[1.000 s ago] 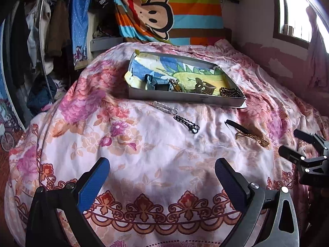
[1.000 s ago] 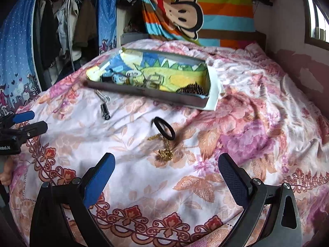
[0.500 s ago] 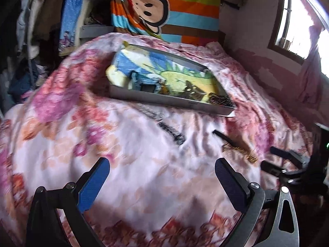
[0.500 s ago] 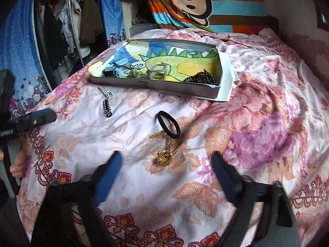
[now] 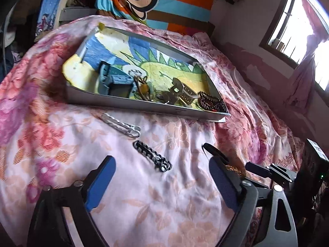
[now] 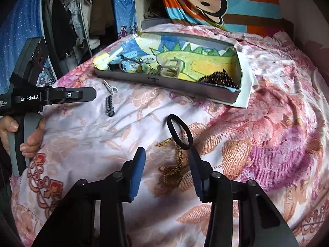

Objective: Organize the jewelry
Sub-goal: 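Grasp the black link chain with the left tool while the right tool grasps the gold chain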

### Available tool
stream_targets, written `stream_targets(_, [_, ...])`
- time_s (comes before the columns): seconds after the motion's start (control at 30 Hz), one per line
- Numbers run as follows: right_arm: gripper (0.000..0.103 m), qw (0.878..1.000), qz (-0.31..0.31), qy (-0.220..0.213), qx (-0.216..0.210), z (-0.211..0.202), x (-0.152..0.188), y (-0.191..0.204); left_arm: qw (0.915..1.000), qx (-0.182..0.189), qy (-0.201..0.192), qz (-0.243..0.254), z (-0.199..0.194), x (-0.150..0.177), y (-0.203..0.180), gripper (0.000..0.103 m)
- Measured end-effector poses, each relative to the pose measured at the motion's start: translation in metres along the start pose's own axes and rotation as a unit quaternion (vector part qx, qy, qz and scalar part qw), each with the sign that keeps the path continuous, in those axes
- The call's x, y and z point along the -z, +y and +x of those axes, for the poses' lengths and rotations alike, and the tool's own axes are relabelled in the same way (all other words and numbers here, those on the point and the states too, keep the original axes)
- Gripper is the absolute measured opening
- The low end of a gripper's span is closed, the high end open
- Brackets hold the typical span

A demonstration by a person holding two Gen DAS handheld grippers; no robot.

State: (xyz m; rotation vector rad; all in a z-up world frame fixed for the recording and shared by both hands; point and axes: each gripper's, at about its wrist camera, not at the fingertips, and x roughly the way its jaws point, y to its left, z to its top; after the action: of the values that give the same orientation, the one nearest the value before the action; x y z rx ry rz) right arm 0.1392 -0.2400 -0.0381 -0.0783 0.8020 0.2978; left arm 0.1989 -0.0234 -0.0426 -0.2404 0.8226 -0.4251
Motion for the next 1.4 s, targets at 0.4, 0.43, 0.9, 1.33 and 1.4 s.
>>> stream_targets(0.4, [0.033, 0.999, 0.020, 0.025, 0.008, 0.013, 0.003, -0.006, 0.9941, -0.074, 0.057, 0.054, 0.045, -0.009, -0.017, 0.053])
stream_targets(0.43, [0.033, 0.999, 0.021, 0.026, 0.007, 0.013, 0.003, -0.006, 0.9937, -0.079, 0.057, 0.055, 0.045, -0.008, -0.016, 0.049])
stream_targets(0.9, [0.033, 0.999, 0.031, 0.040, 0.008, 0.010, 0.007, -0.008, 0.9924, -0.083, 0.066, 0.062, 0.037, 0.005, -0.017, 0.015])
stream_targets(1.33, [0.028, 0.998, 0.019, 0.056, 0.011, 0.008, 0.013, 0.002, 0.9911, -0.039, 0.094, 0.086, 0.024, 0.027, -0.046, 0.015])
stream_targets(1.4, [0.020, 0.998, 0.017, 0.057, 0.009, 0.008, 0.013, 0.002, 0.9912, -0.039, 0.092, 0.086, 0.023, 0.028, -0.046, 0.015])
